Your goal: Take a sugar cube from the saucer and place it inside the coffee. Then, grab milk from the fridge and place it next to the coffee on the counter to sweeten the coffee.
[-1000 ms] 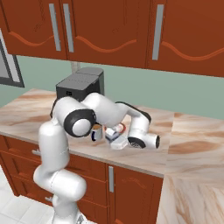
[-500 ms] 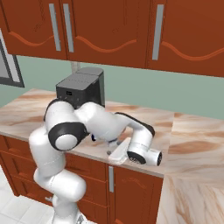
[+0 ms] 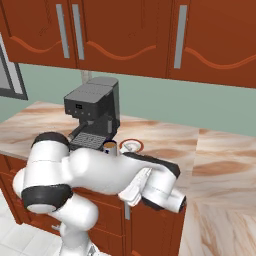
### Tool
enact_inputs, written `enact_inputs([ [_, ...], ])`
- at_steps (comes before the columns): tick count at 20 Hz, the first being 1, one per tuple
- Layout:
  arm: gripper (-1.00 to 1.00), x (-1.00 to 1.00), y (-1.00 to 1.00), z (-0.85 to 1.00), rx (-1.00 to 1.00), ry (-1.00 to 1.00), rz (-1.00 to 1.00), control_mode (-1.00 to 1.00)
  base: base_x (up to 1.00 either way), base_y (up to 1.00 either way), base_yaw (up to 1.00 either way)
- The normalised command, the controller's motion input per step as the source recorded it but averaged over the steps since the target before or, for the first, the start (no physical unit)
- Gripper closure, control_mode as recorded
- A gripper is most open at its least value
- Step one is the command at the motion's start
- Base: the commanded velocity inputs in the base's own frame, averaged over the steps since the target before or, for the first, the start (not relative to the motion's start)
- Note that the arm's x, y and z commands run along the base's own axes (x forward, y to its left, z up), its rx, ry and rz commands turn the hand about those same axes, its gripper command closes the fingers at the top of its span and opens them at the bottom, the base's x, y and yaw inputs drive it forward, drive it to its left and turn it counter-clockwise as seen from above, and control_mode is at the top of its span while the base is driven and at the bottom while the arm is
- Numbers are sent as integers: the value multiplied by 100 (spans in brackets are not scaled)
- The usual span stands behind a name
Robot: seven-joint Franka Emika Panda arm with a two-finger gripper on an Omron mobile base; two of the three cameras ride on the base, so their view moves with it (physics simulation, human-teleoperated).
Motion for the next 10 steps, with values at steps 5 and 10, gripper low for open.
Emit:
enact_inputs([
  [5, -100, -80, 56, 91, -32, -59, 0, -100, 0, 0, 0],
  [10, -100, -77, 81, 73, -50, -67, 3, -100, 0, 0, 0],
])
